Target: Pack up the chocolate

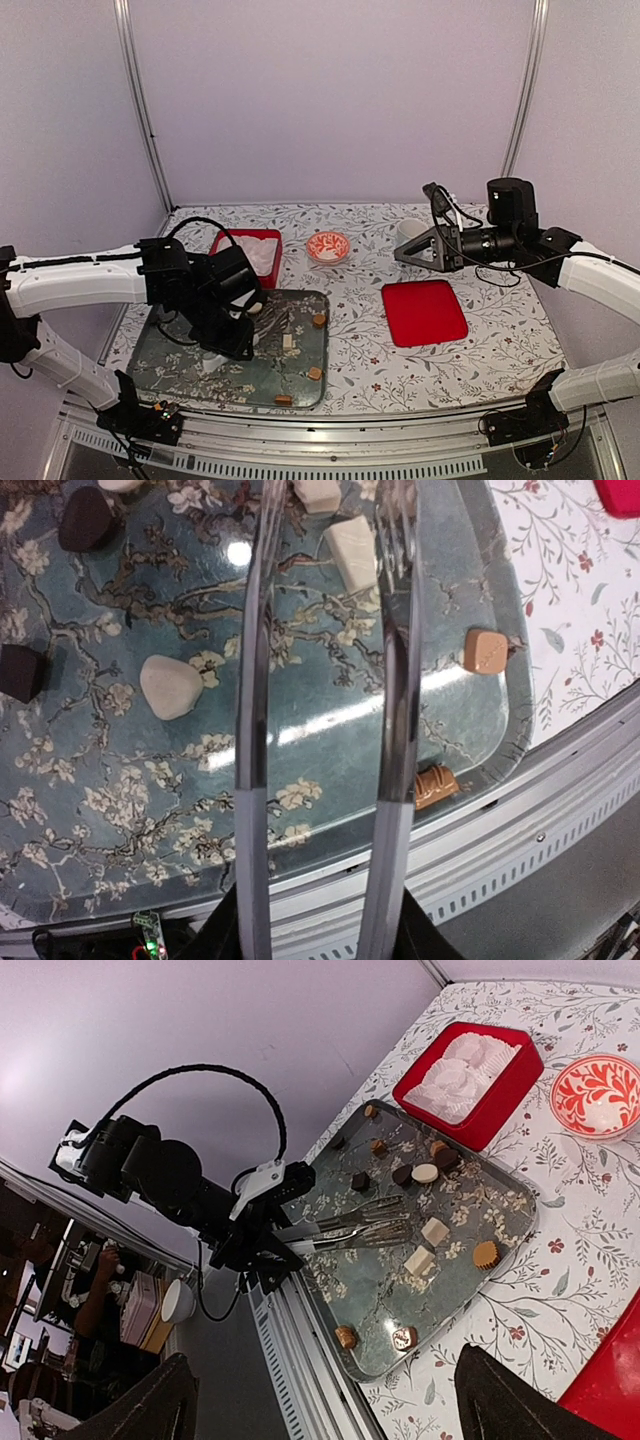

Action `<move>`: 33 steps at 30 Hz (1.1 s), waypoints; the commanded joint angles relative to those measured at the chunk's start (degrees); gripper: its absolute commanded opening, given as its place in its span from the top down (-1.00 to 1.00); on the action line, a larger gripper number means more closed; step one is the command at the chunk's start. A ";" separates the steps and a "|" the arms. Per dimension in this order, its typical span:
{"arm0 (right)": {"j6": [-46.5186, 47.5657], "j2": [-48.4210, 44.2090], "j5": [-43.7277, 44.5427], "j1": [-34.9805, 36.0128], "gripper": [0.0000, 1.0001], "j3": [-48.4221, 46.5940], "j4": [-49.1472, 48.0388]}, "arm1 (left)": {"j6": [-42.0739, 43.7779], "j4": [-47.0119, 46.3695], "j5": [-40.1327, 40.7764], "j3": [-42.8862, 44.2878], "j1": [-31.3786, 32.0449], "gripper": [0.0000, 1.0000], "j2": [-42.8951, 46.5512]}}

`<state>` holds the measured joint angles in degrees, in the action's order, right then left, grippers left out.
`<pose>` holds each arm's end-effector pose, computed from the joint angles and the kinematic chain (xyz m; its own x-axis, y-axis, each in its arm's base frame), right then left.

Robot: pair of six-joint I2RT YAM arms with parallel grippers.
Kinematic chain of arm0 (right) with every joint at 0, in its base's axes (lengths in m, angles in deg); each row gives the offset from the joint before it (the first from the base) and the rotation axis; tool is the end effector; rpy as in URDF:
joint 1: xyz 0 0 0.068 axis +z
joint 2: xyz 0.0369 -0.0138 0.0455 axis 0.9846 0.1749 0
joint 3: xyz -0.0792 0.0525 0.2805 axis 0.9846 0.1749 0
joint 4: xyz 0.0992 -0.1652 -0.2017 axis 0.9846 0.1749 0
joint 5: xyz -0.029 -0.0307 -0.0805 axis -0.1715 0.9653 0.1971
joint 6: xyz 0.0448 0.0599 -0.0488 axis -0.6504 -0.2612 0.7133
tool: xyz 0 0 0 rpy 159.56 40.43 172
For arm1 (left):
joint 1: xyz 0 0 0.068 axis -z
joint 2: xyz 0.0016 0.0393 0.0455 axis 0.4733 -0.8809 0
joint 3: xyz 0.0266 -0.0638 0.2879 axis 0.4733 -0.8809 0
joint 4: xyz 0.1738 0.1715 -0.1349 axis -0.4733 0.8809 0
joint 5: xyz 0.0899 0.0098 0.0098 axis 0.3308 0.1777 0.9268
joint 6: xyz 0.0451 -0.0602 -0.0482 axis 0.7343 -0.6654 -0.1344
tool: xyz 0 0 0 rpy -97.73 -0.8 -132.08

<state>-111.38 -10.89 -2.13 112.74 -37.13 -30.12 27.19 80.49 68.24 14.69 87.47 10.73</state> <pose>0.2150 0.2060 0.3243 -0.7217 -0.0821 -0.6873 -0.6745 0.3066 0.6716 0.1339 -0.2271 0.2241 -0.9513 0.2671 -0.1542 0.2910 0.9430 -0.1613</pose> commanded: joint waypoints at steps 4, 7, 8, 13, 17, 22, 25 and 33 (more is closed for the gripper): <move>1.40 -2.34 1.64 -0.21 -0.82 -1.25 2.25 | 0.88 -4.72 -0.43 0.47 -1.44 0.29 -3.41; 1.40 -3.02 1.70 -0.21 -0.82 -1.46 2.49 | 0.88 -5.96 -0.88 0.43 -1.81 0.30 -5.04; 1.45 -3.36 1.88 -0.21 -0.82 -1.43 2.60 | 0.88 -6.14 -0.73 0.59 -1.96 0.30 -5.66; 1.41 -3.70 2.40 -0.21 -0.82 -0.96 2.66 | 1.56 -5.82 0.30 2.40 -2.25 0.36 -8.83; 1.61 -3.25 2.00 -0.19 -0.82 -1.32 2.86 | 1.94 -5.91 0.06 2.79 -2.36 0.42 -10.23; 2.40 -3.11 2.04 -0.21 -0.82 -1.46 3.27 | 2.13 -5.76 0.54 3.58 -3.03 0.57 -10.24; 2.49 -3.18 2.03 -0.25 -0.82 -1.48 3.44 | 2.60 -4.58 1.07 4.66 -3.57 0.66 -10.14; 2.14 -3.81 0.49 -0.22 -0.82 -1.70 3.89 | 4.83 1.75 0.90 10.89 -6.83 0.76 -5.65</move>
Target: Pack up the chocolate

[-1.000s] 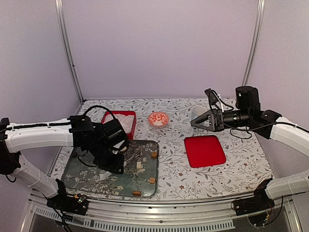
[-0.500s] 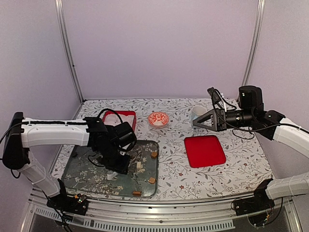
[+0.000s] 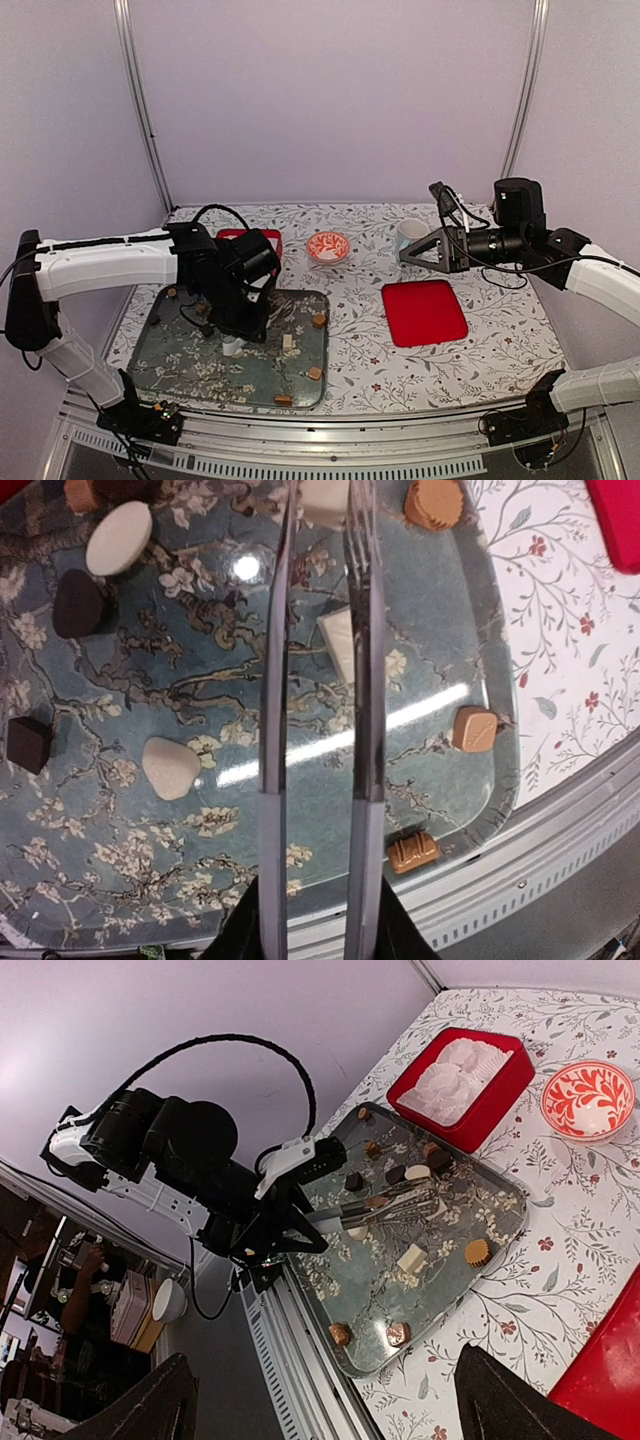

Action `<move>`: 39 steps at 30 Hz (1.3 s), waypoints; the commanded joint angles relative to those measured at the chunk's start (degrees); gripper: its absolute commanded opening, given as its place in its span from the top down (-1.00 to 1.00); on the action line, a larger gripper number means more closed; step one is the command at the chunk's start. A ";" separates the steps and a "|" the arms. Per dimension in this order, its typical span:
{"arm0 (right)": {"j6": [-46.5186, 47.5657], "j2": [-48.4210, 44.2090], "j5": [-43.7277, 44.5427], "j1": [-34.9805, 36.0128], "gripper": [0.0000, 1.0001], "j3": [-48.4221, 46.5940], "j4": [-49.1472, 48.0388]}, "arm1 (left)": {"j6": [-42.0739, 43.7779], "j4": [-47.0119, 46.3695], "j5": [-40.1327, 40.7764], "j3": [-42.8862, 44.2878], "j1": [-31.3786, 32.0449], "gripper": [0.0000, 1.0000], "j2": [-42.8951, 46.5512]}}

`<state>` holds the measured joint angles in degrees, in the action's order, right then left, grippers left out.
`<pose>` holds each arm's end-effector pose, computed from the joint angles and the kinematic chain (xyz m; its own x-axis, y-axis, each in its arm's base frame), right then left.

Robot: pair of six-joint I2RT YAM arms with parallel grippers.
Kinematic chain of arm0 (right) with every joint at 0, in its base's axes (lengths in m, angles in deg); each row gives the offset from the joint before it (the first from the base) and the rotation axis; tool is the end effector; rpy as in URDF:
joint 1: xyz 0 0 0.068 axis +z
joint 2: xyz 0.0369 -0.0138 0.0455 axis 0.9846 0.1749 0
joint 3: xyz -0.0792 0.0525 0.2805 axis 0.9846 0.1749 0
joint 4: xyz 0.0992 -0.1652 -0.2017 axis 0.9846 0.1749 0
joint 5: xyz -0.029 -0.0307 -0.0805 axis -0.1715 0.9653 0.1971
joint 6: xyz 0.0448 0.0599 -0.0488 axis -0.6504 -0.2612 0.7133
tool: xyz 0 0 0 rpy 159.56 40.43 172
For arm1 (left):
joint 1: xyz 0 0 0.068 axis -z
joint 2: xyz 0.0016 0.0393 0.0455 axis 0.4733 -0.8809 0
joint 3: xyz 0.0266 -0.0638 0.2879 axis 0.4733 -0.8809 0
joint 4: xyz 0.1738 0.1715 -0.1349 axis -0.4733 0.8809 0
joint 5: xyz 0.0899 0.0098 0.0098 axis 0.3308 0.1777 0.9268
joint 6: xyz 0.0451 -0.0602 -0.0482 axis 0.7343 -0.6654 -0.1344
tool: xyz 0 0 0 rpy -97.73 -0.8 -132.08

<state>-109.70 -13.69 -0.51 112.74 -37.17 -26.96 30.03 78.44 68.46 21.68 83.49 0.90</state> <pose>0.2059 0.1983 0.3303 -0.7029 -0.0816 -0.7066 -0.6880 0.3301 0.6463 0.1756 -0.2544 0.2164 -0.9561 0.2491 -0.1541 0.2710 0.9521 -0.1420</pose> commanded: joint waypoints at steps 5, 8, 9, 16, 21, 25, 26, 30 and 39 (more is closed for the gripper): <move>0.16 -1.84 -2.64 -0.21 -0.82 -1.52 1.79 | 5.91 6.51 -2.60 6.57 -11.77 0.76 9.25; 0.02 -2.69 -2.66 -0.21 -0.83 -1.81 2.23 | 8.62 7.51 -5.43 7.93 -18.24 0.76 10.50; -0.13 -2.81 -2.66 -0.21 -0.83 -1.91 2.36 | 9.32 7.80 -6.29 8.45 -19.97 0.76 10.64; -0.11 -2.36 -2.07 -0.23 -0.84 -1.90 3.50 | 15.42 8.50 -12.08 11.26 -29.00 0.76 7.74; 0.91 -1.61 -1.23 -0.28 -0.85 -2.43 3.98 | 18.67 8.28 -14.88 14.11 -32.33 0.75 2.57; 3.02 0.61 0.13 -0.26 -0.85 -3.92 5.46 | 19.33 7.71 -15.87 16.34 -32.99 0.75 -1.86; 3.62 0.99 0.41 -0.23 -0.85 -4.52 5.85 | 19.31 7.40 -16.42 16.59 -33.09 0.75 -2.70; 4.65 2.32 2.09 -0.30 -0.85 -6.08 6.76 | 18.74 7.09 -18.20 16.71 -33.05 0.75 -5.76; 3.86 2.72 4.78 -0.28 -0.85 -5.13 6.87 | 18.91 6.10 -18.86 15.83 -33.05 0.74 -8.46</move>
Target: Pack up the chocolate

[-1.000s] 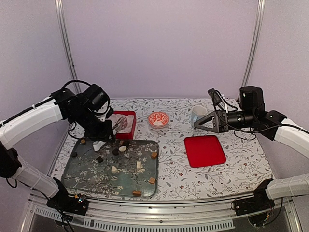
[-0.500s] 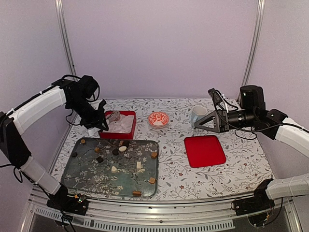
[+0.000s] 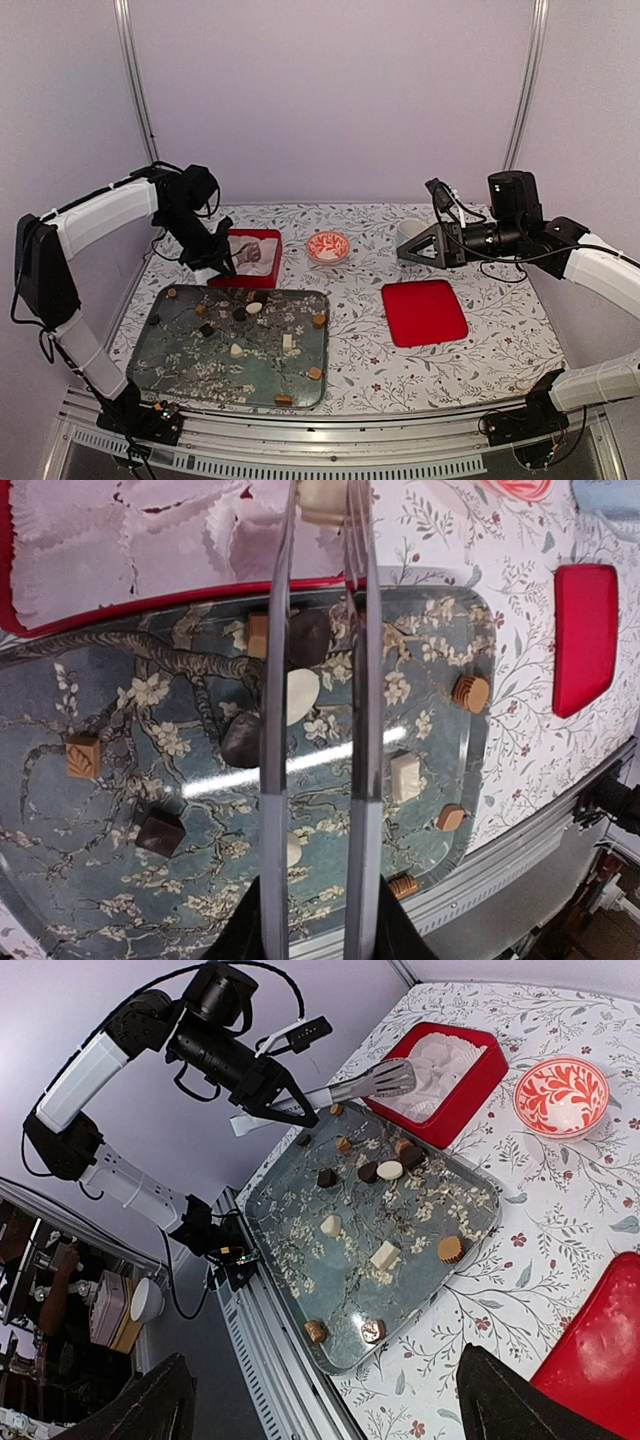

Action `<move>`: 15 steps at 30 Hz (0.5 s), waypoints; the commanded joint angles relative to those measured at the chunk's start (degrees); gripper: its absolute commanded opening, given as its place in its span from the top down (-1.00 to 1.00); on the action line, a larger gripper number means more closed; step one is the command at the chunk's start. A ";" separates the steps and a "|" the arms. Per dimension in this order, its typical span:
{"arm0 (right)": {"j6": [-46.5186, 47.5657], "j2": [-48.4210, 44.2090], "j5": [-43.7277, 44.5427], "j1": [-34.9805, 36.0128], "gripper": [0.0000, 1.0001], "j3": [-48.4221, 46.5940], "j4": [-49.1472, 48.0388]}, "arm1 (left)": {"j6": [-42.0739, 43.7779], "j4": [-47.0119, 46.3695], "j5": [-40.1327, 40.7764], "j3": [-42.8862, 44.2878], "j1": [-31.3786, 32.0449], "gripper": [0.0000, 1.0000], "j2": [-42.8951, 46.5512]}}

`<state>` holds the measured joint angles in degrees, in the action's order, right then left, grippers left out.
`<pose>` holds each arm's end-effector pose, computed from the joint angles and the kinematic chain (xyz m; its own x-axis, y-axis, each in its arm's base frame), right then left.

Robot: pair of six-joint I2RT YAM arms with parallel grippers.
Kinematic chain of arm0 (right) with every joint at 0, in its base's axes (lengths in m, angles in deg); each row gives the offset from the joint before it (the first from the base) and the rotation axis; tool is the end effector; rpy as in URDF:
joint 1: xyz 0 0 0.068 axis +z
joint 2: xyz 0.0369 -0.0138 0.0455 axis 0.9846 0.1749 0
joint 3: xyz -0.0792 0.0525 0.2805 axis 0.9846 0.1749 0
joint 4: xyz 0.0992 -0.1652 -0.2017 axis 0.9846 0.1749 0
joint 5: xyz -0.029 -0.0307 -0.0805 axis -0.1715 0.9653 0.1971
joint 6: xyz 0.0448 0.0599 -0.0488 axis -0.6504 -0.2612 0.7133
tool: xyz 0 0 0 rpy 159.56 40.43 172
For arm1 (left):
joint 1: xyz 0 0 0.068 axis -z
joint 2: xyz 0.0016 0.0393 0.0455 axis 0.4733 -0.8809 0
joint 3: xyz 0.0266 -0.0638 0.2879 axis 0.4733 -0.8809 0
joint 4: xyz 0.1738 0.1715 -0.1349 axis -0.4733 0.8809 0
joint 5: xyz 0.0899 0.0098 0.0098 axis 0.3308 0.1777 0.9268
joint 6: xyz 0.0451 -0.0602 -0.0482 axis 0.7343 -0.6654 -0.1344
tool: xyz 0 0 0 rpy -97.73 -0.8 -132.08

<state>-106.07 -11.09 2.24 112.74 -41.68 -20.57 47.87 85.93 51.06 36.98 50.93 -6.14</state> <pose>0.2150 0.2008 0.3345 -0.7021 -0.1164 -0.7025 -0.6825 0.3914 0.6172 0.3114 -0.1568 0.2587 -0.9954 0.0262 -0.0923 0.0581 0.9302 -0.3623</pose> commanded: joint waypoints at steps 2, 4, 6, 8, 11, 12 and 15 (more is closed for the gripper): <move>0.17 0.35 2.18 -0.30 -0.85 -0.64 0.51 | 1.21 -1.50 -1.64 0.71 -0.48 0.73 -2.09; 0.17 0.70 2.06 -0.25 -0.85 -0.80 0.49 | 1.29 -1.68 -1.56 0.68 -0.44 0.73 -2.43; 0.43 0.98 1.97 -0.30 -0.85 -1.06 0.49 | 1.40 -1.75 -1.57 0.59 -0.44 0.73 -2.74; 0.40 1.33 1.81 -0.23 -0.85 -1.33 0.49 | 1.47 -1.94 -1.71 0.47 -0.42 0.71 -2.88; 0.40 1.56 1.82 -0.28 -0.85 -1.57 0.40 | 1.54 -2.04 -1.57 0.36 -0.36 0.69 -3.23; 0.40 1.57 1.79 -0.23 -0.85 -1.61 0.41 | 1.60 -2.10 -1.56 0.32 -0.30 0.69 -3.28; 0.40 1.43 1.88 -0.29 -0.85 -1.47 0.49 | 1.66 -2.21 -1.61 0.02 -0.23 0.68 -3.55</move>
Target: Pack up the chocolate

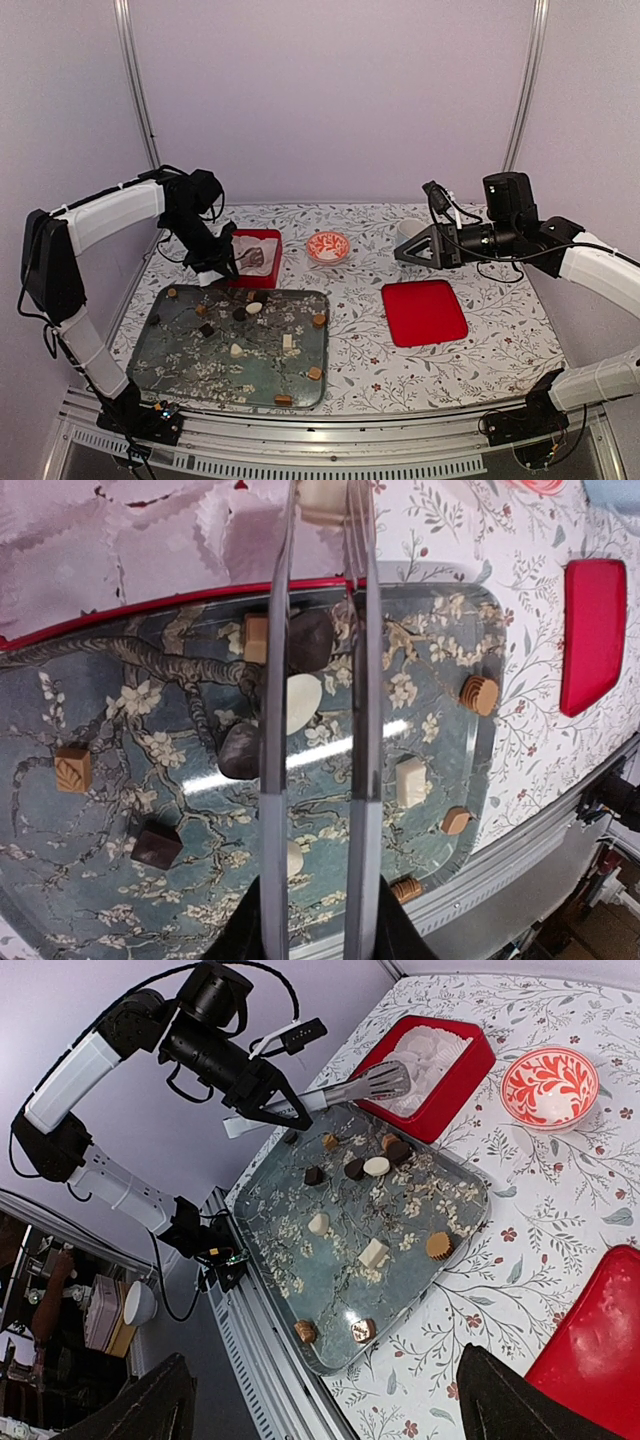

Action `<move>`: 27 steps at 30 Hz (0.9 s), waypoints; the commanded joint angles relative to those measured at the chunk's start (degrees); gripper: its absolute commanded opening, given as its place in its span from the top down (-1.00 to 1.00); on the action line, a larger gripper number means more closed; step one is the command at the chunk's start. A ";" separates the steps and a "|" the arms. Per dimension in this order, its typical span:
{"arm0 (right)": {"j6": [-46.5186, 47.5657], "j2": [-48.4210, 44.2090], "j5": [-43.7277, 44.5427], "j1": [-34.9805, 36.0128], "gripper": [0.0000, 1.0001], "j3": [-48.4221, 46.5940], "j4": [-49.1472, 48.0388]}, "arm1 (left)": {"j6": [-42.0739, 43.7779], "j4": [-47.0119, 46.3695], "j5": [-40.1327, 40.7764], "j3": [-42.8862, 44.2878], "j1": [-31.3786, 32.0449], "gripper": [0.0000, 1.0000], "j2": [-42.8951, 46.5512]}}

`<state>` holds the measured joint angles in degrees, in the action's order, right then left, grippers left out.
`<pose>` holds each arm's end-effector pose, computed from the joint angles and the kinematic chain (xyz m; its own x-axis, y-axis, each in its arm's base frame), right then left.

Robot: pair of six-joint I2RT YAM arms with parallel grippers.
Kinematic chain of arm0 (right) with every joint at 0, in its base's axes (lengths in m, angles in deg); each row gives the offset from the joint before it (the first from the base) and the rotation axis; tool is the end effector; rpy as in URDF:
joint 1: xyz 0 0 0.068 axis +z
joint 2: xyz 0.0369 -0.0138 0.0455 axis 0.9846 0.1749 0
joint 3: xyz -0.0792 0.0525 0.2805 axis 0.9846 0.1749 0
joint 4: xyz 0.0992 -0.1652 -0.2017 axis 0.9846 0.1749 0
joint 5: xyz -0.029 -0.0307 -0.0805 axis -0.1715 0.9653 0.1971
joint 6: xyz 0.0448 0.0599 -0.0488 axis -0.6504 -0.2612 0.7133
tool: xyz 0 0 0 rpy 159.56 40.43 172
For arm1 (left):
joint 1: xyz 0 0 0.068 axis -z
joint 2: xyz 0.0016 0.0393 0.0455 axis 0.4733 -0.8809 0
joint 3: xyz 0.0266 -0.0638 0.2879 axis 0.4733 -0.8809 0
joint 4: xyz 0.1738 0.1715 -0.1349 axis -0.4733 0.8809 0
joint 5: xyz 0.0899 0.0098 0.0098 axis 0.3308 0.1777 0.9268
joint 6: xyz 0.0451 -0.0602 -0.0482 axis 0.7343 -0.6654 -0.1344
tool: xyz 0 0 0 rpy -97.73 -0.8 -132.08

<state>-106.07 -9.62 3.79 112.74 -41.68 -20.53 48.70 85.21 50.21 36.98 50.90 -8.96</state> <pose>0.2216 0.2031 0.3267 -0.7153 -0.1171 -0.6889 -0.6636 0.4229 0.6171 0.3189 -0.1610 0.2431 -0.9974 0.0422 -0.0582 0.0606 0.9299 -0.3629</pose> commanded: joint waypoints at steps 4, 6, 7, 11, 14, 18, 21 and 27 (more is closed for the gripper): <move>0.27 -0.16 0.24 -0.25 -0.85 -1.39 0.45 | 0.93 -1.26 -0.29 -0.46 -0.11 0.68 -0.58; 0.23 -0.15 0.26 -0.30 -0.85 -1.35 0.45 | 1.01 -1.19 -0.19 -0.79 0.00 0.68 -0.52; 0.22 -0.14 0.25 -0.30 -0.85 -1.30 0.45 | 1.04 -1.10 -0.12 -0.98 0.08 0.68 -0.51; 0.32 -0.06 0.15 -0.26 -0.85 -1.17 0.45 | 1.09 -0.88 0.34 -1.80 0.52 0.67 -0.23; 0.30 -0.07 0.15 -0.29 -0.85 -1.17 0.45 | 1.19 -0.95 0.35 -2.16 0.64 0.65 -0.06; 0.10 -0.05 0.15 -0.29 -0.85 -0.90 0.36 | 1.26 -1.05 0.23 -1.96 0.88 0.60 -0.42; -0.10 -0.16 0.16 -0.28 -0.85 -0.91 0.29 | 1.38 -1.05 0.01 -1.46 1.18 0.54 -0.60; -0.21 -0.38 0.24 -0.28 -0.85 -0.83 0.27 | 1.35 -0.89 -0.10 -1.40 1.45 0.47 -0.08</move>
<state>-106.09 -9.62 3.79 112.74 -41.68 -20.51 49.13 84.91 50.41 35.04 51.76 -9.00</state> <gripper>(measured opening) 0.925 0.261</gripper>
